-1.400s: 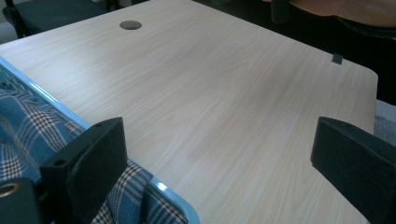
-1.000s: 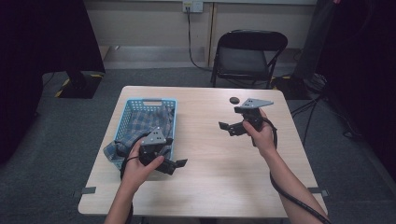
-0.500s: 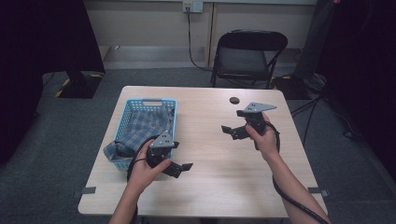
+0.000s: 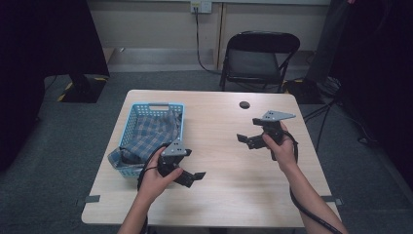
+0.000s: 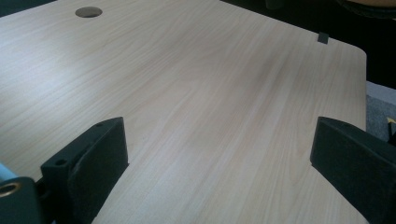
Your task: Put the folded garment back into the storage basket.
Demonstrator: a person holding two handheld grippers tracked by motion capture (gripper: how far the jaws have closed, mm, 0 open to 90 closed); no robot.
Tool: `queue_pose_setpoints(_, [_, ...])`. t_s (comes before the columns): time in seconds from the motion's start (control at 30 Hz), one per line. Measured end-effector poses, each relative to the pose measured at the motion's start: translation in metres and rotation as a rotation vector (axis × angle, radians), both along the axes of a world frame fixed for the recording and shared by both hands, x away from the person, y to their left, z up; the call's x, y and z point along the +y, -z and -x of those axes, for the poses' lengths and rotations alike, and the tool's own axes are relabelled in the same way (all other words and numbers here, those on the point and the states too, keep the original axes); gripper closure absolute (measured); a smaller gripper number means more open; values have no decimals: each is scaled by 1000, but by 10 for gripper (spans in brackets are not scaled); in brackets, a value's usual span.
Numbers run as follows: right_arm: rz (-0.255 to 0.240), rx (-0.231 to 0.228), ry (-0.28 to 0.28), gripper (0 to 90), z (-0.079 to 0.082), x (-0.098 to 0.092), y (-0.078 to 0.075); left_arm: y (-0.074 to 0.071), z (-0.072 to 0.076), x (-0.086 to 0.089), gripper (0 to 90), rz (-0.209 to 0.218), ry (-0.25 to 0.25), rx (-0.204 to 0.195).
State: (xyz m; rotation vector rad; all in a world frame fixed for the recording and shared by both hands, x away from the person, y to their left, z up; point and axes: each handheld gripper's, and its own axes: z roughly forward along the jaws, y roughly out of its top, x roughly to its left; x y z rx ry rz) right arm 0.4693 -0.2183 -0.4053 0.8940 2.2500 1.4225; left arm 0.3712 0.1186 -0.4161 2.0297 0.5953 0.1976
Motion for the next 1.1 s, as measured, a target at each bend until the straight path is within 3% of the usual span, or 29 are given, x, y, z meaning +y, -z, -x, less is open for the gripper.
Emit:
queue_pose_setpoints(0.73, [37,10,-2,7,10,-8,16,23,2,-29,35,-50,74,31])
queue_pose_setpoints(1.1, [19,26,4,7,14,-14,25,34,4,-40,36,-90,99,44])
